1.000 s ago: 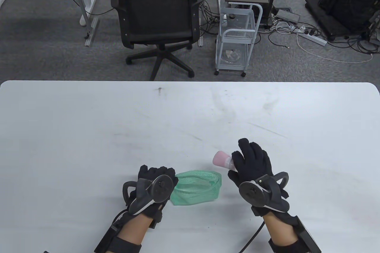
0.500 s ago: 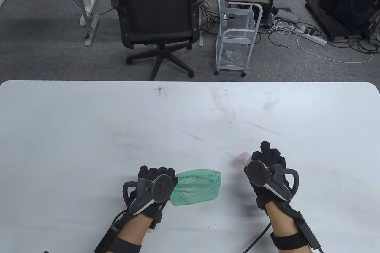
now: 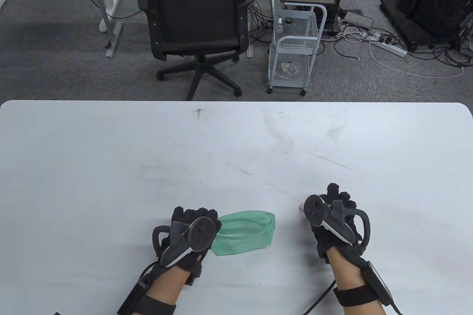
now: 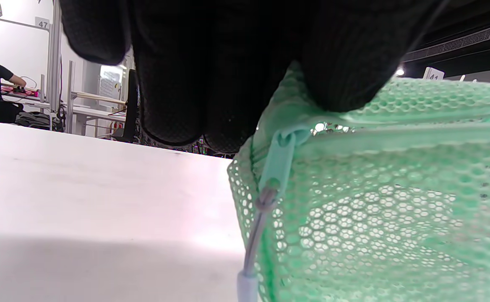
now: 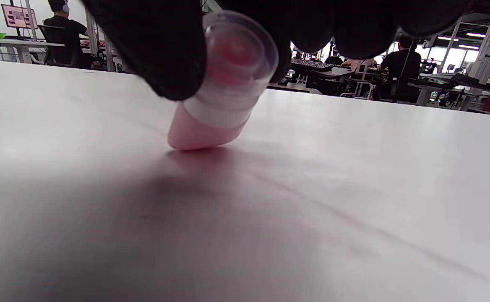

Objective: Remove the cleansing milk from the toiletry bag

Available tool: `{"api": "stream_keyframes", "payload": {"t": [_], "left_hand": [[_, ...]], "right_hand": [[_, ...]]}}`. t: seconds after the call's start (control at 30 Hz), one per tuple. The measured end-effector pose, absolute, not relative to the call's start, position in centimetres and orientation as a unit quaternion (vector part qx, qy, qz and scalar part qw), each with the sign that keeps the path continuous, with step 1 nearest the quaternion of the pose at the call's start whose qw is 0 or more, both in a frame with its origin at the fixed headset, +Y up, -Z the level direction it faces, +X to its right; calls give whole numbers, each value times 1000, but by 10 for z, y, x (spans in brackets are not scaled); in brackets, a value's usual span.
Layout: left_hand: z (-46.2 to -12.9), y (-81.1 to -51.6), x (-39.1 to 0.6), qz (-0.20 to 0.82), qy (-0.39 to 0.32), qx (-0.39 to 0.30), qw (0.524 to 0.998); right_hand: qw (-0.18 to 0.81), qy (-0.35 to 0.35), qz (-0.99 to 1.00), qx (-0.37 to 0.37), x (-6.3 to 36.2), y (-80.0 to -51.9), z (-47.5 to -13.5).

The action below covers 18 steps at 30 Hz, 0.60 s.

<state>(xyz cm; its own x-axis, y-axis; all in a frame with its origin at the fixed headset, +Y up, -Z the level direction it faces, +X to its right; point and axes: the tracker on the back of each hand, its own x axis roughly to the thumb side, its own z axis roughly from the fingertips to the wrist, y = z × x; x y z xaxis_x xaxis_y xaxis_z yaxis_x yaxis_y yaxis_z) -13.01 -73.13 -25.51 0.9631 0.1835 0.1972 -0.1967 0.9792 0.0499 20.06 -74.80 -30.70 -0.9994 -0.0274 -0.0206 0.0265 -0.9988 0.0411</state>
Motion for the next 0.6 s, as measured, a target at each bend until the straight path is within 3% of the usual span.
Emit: {"api": "stream_keyframes", "payload": {"t": [0.6], "left_hand": [[-255,-732,-131,97,-95,34,990]], "right_hand": [[6,-76,-996,39,207,-771,-313]]}}
